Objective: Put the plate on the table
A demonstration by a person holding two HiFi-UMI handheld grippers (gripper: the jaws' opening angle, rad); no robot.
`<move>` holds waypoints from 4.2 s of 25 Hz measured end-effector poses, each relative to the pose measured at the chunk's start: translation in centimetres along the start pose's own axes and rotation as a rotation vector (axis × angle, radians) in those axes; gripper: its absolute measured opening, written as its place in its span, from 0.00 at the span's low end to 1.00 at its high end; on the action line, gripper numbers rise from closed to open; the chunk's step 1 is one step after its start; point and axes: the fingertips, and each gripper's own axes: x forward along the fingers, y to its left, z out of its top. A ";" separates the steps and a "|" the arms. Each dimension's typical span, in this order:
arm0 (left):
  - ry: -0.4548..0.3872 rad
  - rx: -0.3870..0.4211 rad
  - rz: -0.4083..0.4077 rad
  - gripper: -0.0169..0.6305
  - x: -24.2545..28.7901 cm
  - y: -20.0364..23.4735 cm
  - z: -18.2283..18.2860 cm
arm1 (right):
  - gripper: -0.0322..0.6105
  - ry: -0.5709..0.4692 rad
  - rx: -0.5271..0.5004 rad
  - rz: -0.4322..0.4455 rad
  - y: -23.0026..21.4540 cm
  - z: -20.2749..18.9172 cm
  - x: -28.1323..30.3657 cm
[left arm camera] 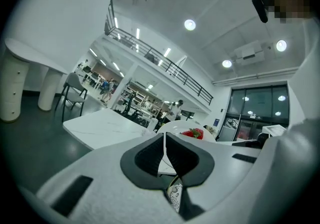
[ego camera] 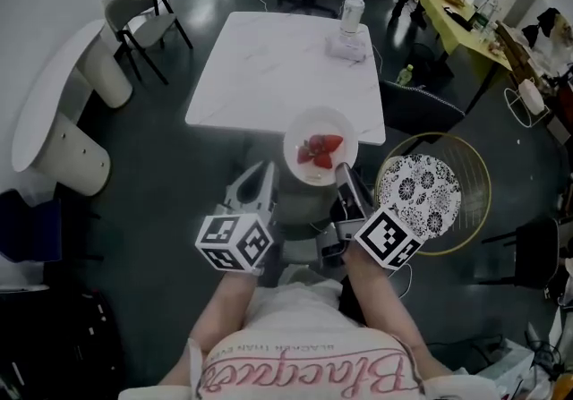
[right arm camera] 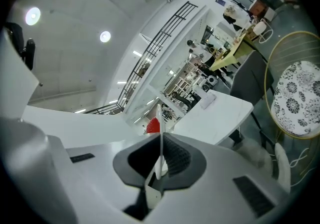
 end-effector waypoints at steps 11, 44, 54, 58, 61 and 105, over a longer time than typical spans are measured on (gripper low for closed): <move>0.026 0.015 0.021 0.05 9.8 1.4 1.0 | 0.06 0.052 0.015 -0.001 -4.5 4.7 9.5; 0.241 -0.063 0.117 0.05 33.3 20.1 -4.2 | 0.06 0.252 -0.001 -0.256 -22.6 0.2 36.8; 0.236 -0.071 0.118 0.05 34.9 21.1 -4.8 | 0.07 0.312 -0.081 -0.360 -27.3 -0.2 40.4; 0.242 -0.066 0.123 0.05 35.2 21.4 -5.1 | 0.10 0.345 -0.171 -0.412 -28.9 -0.4 40.9; 0.244 -0.063 0.126 0.05 35.3 21.4 -5.2 | 0.12 0.387 -0.284 -0.433 -29.4 -0.4 41.2; 0.154 0.005 0.042 0.05 22.1 10.9 0.0 | 0.05 0.215 -0.493 -0.006 -8.1 3.3 23.9</move>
